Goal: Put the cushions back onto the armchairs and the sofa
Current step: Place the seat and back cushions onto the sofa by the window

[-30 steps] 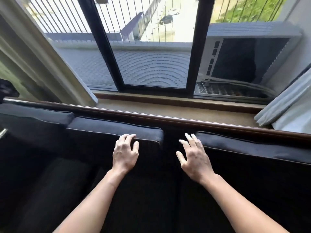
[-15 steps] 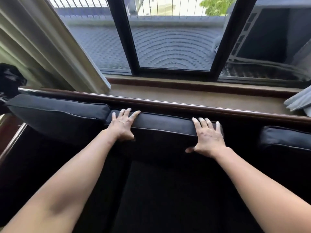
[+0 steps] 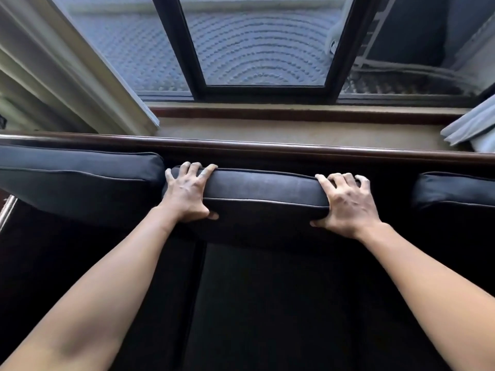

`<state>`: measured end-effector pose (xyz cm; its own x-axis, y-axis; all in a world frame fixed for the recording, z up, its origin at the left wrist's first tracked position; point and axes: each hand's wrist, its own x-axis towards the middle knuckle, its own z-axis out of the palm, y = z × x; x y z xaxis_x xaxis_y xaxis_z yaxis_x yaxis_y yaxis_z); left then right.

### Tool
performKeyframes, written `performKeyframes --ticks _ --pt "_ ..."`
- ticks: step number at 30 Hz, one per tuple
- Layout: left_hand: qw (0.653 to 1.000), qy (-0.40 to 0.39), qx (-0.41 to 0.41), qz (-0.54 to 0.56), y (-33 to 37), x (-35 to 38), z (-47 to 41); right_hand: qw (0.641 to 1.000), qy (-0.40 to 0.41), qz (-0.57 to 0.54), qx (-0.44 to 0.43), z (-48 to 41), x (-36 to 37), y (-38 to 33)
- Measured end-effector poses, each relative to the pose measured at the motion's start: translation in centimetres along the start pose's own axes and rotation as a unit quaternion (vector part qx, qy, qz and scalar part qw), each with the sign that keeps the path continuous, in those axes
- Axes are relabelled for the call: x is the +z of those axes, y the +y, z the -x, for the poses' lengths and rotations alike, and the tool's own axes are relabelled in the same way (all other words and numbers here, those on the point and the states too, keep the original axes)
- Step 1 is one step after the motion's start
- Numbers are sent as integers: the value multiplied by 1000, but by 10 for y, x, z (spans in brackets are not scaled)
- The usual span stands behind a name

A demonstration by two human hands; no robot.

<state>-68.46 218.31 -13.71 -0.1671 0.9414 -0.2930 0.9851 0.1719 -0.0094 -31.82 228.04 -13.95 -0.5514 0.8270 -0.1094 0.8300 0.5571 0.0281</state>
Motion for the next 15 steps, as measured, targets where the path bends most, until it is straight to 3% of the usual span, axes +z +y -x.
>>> performKeyframes --ticks 8,15 --pt "999 3 33 -21 37 2 -11 999 -7 21 30 10 3 35" --pt "996 41 82 -16 36 11 -13 995 -23 22 98 17 18 17"
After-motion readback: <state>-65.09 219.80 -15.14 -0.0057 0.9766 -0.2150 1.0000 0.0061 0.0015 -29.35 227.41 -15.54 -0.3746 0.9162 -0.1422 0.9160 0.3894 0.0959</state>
